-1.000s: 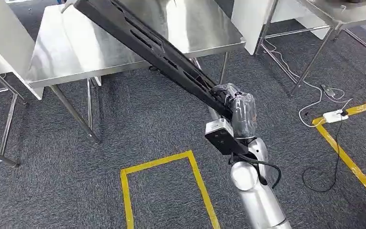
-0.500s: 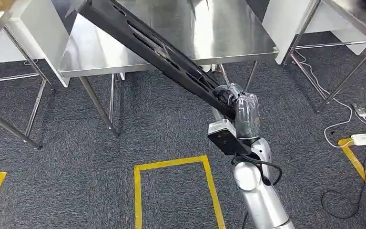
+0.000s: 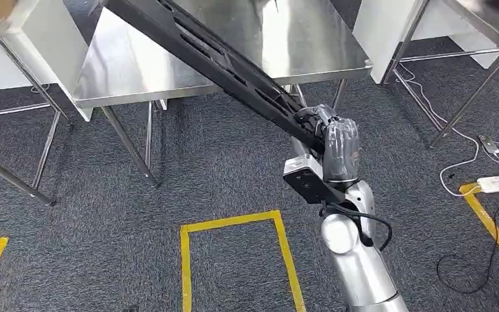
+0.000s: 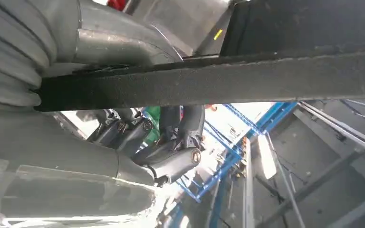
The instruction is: Take the parts from the cabinet and place them on the table.
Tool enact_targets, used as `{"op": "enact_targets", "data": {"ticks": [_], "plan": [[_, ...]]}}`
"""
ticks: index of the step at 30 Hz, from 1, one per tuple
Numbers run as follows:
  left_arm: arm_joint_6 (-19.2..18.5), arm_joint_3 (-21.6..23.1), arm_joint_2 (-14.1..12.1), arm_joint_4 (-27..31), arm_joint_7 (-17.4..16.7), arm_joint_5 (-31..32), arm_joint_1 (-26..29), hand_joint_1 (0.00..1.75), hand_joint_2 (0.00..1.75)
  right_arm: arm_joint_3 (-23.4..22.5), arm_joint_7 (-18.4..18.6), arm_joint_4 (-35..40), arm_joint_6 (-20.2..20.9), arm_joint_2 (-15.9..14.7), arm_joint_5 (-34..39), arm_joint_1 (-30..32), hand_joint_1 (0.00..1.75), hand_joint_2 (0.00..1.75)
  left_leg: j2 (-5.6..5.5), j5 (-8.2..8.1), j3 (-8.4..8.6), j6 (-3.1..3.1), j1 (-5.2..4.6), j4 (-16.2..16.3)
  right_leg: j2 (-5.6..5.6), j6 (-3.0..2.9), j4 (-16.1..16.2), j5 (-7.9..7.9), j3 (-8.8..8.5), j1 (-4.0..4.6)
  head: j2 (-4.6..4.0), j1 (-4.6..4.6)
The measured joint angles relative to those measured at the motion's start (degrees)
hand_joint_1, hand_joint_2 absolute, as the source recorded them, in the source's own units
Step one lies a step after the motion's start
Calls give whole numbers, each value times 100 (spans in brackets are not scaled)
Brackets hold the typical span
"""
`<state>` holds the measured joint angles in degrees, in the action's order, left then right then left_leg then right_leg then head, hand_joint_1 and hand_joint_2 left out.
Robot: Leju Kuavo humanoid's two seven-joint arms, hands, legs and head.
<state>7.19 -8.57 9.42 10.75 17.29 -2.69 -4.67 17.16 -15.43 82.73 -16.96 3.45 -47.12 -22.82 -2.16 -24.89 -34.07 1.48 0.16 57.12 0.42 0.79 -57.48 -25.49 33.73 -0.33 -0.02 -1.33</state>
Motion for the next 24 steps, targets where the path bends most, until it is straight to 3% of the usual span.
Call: {"op": "enact_targets", "data": {"ticks": [24], "plan": [[-263, 55, -199, 11, 2, 155, -96, 0, 175, -11, 101, -142, -98, -197, -162, -366, 175, 175, 0, 1, -10, -13, -48, 6, -2, 1, 3, 1, -1, -42, 0, 0]]}}
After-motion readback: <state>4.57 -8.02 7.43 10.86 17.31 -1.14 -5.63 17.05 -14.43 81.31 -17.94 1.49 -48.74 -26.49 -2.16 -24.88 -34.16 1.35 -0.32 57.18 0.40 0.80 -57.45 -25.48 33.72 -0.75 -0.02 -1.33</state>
